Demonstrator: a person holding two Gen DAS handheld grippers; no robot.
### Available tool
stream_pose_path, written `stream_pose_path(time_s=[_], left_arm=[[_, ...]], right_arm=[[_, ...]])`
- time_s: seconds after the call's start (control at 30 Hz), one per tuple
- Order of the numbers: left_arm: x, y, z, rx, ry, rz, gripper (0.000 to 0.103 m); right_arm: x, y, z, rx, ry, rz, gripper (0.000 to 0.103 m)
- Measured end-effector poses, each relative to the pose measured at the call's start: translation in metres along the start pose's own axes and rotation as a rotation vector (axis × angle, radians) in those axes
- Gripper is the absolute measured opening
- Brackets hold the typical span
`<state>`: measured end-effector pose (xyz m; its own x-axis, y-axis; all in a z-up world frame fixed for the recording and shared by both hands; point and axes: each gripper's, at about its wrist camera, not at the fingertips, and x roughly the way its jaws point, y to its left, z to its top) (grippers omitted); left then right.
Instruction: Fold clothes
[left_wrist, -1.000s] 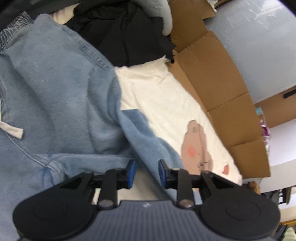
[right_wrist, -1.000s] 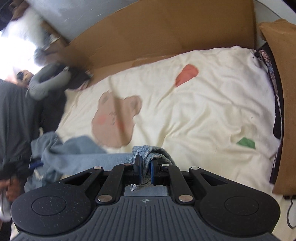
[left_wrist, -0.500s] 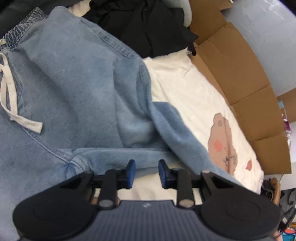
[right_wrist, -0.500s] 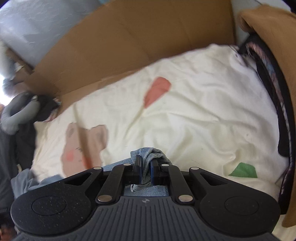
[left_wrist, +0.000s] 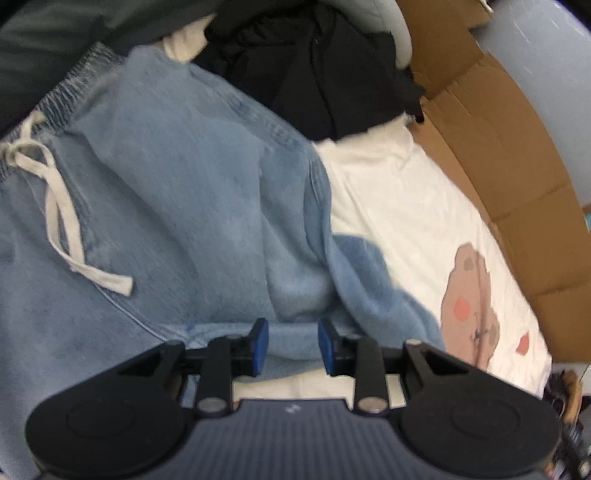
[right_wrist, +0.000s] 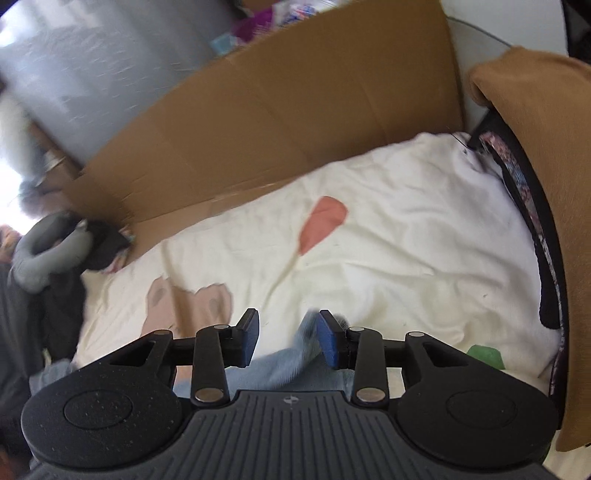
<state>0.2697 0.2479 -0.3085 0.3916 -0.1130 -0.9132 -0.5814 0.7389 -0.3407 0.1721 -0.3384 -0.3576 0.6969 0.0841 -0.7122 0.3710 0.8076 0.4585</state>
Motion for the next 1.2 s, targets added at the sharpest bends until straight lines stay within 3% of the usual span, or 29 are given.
stream_pose_path(time_s=[0.13,0.27,0.57,0.7,0.77,0.93,1.2], left_arm=[[-0.033,0.003,0.016,-0.110,-0.014,-0.015,0.032],[-0.069,-0.002,0.030,-0.094,-0.047,0.040,0.041],[-0.086,0.004,0.047,-0.062,-0.119,0.127,0.047],[-0.068,0.012,0.054,-0.060,-0.114,0.140,0.047],[-0.057,0.015,0.056,-0.058,-0.114,0.147,0.047],[-0.025,0.022,0.058,-0.030,-0.087,0.151,0.047],[0.011,0.031,0.059,0.015,-0.067,0.143,0.047]], right_arm=[[-0.013,-0.002,-0.014,-0.084,0.022,0.016,0.042],[-0.017,-0.010,-0.028,-0.112,0.033,0.027,0.042],[-0.007,-0.015,-0.035,-0.337,0.058,-0.018,0.047],[0.009,-0.014,-0.023,-0.428,0.050,-0.011,0.062],[0.022,-0.012,-0.018,-0.493,0.052,-0.011,0.064],[0.058,-0.011,-0.013,-0.602,0.088,-0.018,0.064],[0.090,0.004,-0.008,-0.644,0.105,0.037,0.064]])
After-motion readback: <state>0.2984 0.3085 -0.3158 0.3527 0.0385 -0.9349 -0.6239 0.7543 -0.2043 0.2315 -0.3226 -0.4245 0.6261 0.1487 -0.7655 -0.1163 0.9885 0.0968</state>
